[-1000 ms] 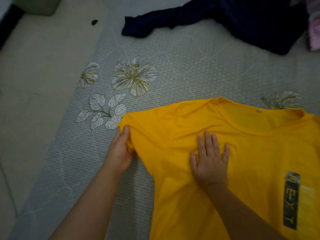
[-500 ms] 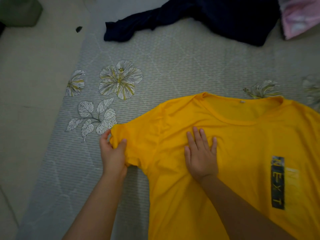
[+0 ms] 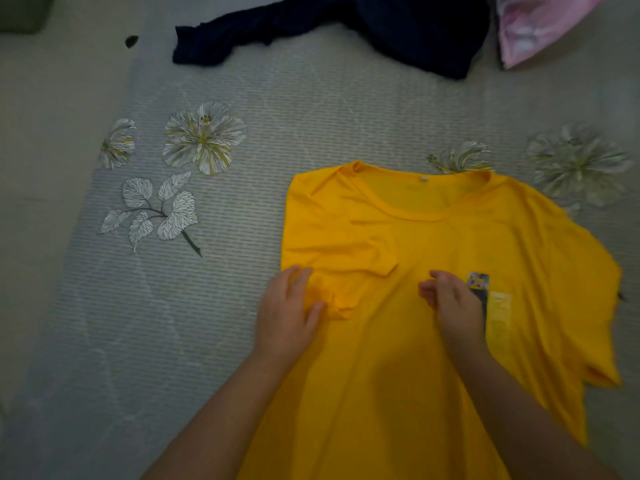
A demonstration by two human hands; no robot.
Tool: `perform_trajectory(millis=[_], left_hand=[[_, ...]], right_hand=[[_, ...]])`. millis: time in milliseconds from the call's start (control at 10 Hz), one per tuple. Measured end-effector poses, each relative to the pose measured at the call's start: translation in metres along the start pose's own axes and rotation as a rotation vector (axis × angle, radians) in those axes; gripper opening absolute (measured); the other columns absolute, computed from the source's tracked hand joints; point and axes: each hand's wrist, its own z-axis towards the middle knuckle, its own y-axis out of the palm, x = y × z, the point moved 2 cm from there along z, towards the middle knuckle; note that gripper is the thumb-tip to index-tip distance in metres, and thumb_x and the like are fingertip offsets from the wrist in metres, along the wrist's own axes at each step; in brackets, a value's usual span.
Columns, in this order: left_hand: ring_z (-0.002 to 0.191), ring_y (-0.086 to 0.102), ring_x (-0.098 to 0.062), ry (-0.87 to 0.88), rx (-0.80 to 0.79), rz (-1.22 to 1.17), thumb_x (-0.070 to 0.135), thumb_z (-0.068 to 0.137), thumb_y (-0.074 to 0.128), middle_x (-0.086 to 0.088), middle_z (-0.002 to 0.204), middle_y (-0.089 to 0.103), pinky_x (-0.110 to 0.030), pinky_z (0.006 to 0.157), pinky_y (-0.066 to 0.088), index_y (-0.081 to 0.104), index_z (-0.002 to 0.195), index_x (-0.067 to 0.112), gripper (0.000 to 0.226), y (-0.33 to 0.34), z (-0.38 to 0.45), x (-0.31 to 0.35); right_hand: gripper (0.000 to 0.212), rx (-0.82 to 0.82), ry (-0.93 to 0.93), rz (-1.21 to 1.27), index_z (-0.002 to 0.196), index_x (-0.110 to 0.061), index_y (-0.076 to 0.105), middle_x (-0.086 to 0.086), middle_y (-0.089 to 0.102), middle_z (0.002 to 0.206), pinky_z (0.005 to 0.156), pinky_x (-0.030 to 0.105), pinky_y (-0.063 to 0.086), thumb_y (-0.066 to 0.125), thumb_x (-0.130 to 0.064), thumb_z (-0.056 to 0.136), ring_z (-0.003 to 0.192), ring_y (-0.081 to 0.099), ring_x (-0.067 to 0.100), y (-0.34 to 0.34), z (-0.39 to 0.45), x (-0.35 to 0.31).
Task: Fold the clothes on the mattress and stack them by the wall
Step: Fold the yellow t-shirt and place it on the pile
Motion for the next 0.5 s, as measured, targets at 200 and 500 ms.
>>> perform_trajectory(millis=[200, 500], left_hand=[[0.070, 0.062, -0.041, 0.027, -0.025, 0.065, 0.015, 0.070, 0.070, -0.026, 0.082, 0.062, -0.044, 0.058, 0.052, 0.069, 0.089, -0.004, 0.027, 0.001, -0.019, -0.025], [0.107, 0.048, -0.021, -0.063, -0.005, -0.084, 0.033, 0.080, 0.039, -0.008, 0.111, 0.056, -0.015, 0.079, 0.028, 0.065, 0.102, 0.010, 0.041, 0.025, -0.031, -0.065]], right_hand=[[0.046, -0.191, -0.447, -0.596, 0.129, -0.009, 0.051, 0.023, 0.044, 0.135, 0.099, 0.035, 0.030, 0.063, -0.020, 0.085, 0.124, 0.040, 0.035, 0.039, -0.009, -0.025], [0.022, -0.189, -0.825, -0.658, 0.081, 0.003, 0.070, 0.021, 0.068, 0.098, 0.090, 0.044, 0.040, 0.062, -0.018, 0.080, 0.099, 0.062, 0.036, 0.082, 0.008, -0.080]])
